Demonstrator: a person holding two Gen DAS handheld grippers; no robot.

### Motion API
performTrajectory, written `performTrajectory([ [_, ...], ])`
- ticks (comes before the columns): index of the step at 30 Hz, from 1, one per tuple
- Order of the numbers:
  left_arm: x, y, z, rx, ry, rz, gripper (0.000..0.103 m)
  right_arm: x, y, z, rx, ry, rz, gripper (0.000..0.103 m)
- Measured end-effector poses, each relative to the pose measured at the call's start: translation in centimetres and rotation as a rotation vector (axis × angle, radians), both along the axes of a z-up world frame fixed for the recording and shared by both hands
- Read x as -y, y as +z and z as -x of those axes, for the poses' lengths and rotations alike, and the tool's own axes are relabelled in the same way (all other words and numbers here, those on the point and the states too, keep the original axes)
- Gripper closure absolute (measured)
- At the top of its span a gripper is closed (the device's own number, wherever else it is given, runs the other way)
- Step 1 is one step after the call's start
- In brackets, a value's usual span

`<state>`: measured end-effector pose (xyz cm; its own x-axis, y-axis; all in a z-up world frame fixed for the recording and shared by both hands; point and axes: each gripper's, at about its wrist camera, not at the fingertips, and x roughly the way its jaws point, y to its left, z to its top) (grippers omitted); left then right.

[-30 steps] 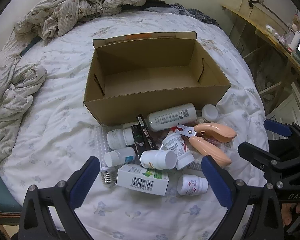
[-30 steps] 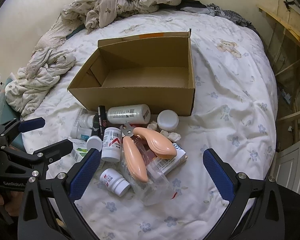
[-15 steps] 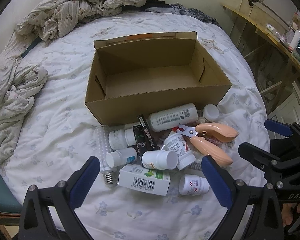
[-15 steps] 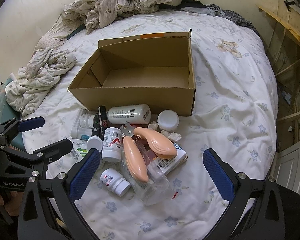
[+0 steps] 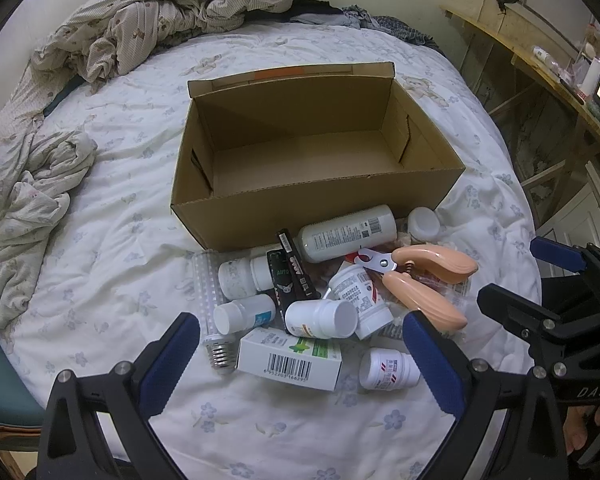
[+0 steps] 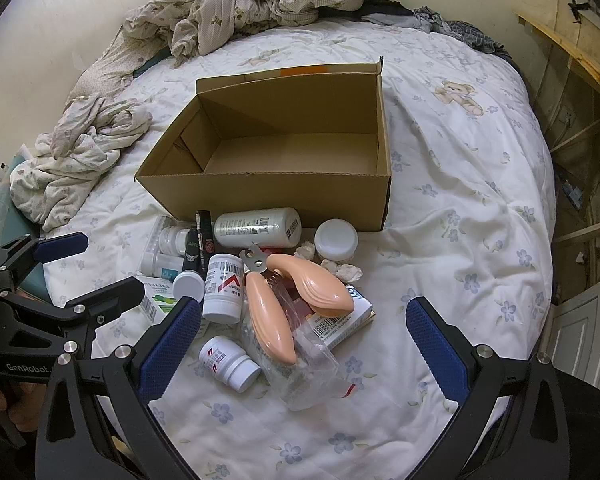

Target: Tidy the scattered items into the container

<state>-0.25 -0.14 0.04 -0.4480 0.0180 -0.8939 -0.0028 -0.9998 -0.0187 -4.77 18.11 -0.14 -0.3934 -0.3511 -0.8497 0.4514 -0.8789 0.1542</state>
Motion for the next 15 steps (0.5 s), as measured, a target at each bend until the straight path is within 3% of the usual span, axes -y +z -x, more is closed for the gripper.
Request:
performTrajectory([
  [15, 0.02, -0.12, -0.04, 0.001, -0.001, 0.005, 0.001, 0.01, -0.16, -0.06, 0.000, 0.000, -0.006, 0.000],
])
